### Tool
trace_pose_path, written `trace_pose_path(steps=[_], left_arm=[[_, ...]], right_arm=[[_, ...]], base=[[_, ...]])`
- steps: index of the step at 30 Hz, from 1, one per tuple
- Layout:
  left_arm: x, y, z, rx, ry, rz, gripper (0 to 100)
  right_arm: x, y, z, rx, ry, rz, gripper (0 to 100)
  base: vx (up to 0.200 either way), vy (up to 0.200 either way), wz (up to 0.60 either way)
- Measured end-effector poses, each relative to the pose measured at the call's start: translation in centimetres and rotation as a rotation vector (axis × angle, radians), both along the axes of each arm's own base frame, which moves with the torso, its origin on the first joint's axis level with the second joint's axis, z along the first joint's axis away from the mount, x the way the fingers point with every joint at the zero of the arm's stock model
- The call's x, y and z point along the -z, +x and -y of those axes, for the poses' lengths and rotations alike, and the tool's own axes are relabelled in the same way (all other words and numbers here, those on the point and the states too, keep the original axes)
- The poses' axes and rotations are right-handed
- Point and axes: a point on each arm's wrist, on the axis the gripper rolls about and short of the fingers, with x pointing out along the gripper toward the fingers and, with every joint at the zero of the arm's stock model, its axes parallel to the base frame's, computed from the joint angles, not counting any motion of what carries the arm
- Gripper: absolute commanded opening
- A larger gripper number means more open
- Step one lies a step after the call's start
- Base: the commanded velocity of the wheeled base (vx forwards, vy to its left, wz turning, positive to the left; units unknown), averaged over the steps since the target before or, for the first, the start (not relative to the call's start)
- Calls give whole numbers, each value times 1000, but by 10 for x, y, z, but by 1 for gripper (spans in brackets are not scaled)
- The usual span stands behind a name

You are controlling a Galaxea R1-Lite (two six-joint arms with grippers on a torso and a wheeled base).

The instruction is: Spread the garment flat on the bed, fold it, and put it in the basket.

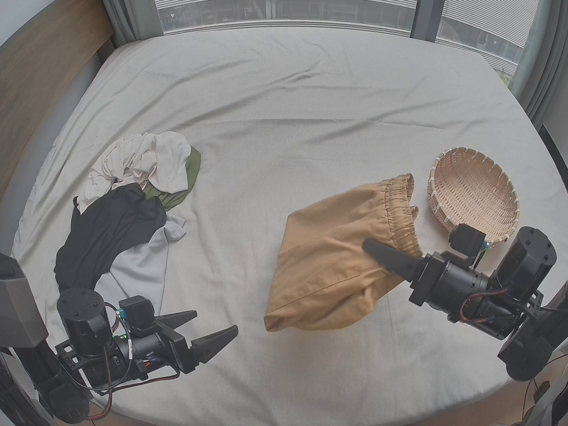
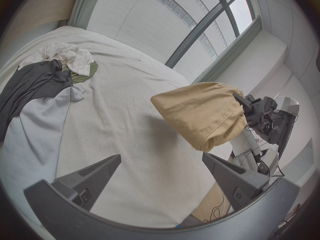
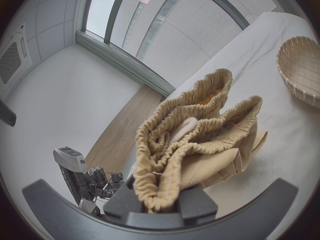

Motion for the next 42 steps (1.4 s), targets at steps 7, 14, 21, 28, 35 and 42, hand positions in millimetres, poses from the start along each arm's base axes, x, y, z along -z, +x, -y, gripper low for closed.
trace_pose_path(steps=[7, 14, 21, 28, 35, 42], left_arm=[[0, 0, 0, 1, 0, 0, 100], [0, 0, 0, 0, 0, 0, 100], [0, 0, 0, 2, 0, -1, 100], [1, 0, 1, 2, 1, -4, 100], [1, 0, 1, 4, 1, -7, 100], [1, 0, 1, 4, 2, -7, 100]], right_arm=[[-18, 14, -3, 22, 25, 37, 0], [-34, 35, 16, 125, 38, 102, 0], [-49, 56, 42, 224, 54, 161, 0], [-70, 78, 68, 327, 64, 204, 0], [-90, 95, 107, 459, 68, 257, 0], [-97, 103, 144, 587, 28, 298, 0]], base=[[0, 0, 0], [0, 0, 0], [0, 0, 0], [0, 0, 0], [0, 0, 0], [0, 0, 0]])
